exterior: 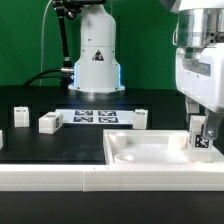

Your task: Assemble one leg

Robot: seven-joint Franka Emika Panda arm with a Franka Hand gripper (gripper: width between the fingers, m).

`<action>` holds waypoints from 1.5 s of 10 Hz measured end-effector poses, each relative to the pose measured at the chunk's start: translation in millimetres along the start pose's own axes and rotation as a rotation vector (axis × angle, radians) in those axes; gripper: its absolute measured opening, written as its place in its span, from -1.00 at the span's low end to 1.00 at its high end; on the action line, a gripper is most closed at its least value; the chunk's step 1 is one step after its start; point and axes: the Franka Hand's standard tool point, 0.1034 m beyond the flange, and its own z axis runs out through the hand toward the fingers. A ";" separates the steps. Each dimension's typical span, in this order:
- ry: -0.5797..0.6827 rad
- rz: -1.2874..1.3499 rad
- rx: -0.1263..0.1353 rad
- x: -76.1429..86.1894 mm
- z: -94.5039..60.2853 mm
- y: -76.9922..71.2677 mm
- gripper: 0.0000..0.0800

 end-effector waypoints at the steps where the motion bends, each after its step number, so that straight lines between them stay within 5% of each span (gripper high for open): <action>1: 0.001 -0.121 0.003 -0.4 -0.4 -0.8 0.62; 10: 0.007 -1.035 -0.002 -4.6 0.0 -1.0 0.62; 15: 0.018 -1.231 -0.009 -0.8 -0.3 -1.7 0.51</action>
Offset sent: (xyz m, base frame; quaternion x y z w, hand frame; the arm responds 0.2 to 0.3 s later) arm 0.0011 0.0147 0.0000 -0.0029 -0.0065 -0.1955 0.9807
